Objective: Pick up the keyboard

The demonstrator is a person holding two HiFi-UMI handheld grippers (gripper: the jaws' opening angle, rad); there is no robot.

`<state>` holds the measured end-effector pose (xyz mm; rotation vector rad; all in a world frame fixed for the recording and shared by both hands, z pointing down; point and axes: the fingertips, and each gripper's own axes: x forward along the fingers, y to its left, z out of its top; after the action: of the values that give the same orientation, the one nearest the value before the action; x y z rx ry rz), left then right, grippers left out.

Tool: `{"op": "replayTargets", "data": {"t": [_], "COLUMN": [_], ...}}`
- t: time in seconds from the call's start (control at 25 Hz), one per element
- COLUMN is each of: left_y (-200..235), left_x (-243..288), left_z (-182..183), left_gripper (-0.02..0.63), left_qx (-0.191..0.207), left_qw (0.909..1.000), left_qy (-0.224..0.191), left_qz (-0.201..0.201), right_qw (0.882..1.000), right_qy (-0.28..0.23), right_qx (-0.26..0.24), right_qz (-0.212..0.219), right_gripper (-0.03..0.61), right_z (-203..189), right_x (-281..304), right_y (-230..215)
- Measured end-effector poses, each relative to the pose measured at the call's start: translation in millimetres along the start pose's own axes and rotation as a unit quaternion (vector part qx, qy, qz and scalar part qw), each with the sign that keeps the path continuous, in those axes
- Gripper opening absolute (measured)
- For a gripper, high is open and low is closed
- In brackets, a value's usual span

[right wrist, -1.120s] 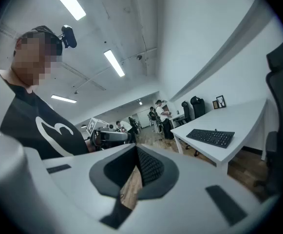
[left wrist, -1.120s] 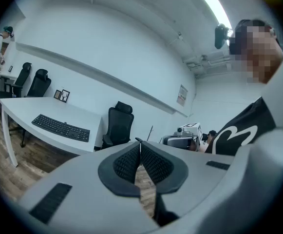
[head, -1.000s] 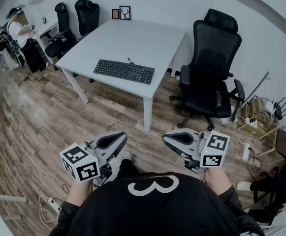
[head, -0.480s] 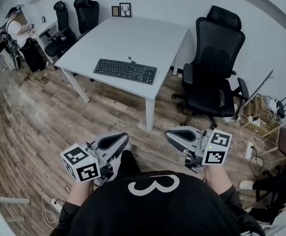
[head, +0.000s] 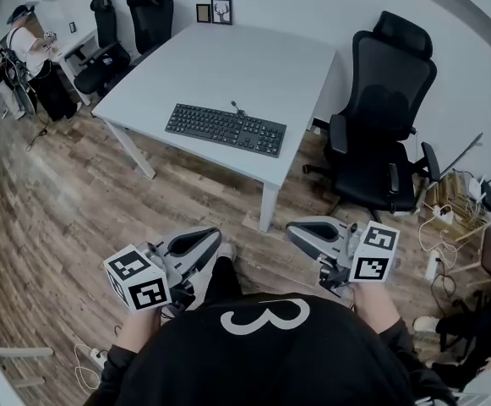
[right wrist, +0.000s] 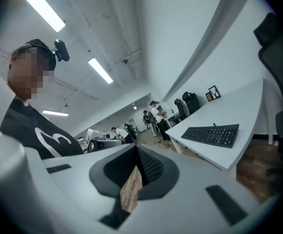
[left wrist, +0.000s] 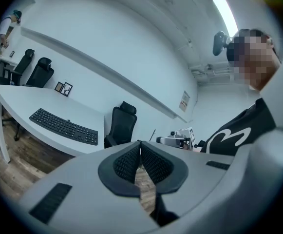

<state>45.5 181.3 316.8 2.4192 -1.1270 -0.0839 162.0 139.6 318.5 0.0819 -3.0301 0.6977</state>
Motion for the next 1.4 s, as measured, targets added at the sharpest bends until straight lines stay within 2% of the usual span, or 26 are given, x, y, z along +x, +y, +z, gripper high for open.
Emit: {"op": "replayTargets", "data": {"t": [0.36,0.8,1.08,1.4], "left_y": [117,243,293,321], "left_x": [17,46,72,101], "left_z": [52,119,140,151], "left_gripper": [0.017,0.017,0.017,0.017], "left_qx": [-0.032,-0.035,-0.039,-0.033], "left_qw": [0.9994,0.9986,0.9976,0.9957], "left_qy": [0.007,0.032,0.041,0.059], "left_qz": [-0.008,-0.023,-0.040,-0.063], "right_qw": [0.999,0.998,0.996,0.993], "right_qy": [0.005,-0.005,-0.017,-0.024], "right_qx": [0.028,0.038,0.047,0.058], "right_qz": [-0.018,-0.044,-0.071,-0.097], "right_gripper": [0.009,0.009,0.009,0.009], "right_z": [32,94,110,116], "right_x": [84,177,196,203], "right_y": [-79,-168,-210,-243]}}
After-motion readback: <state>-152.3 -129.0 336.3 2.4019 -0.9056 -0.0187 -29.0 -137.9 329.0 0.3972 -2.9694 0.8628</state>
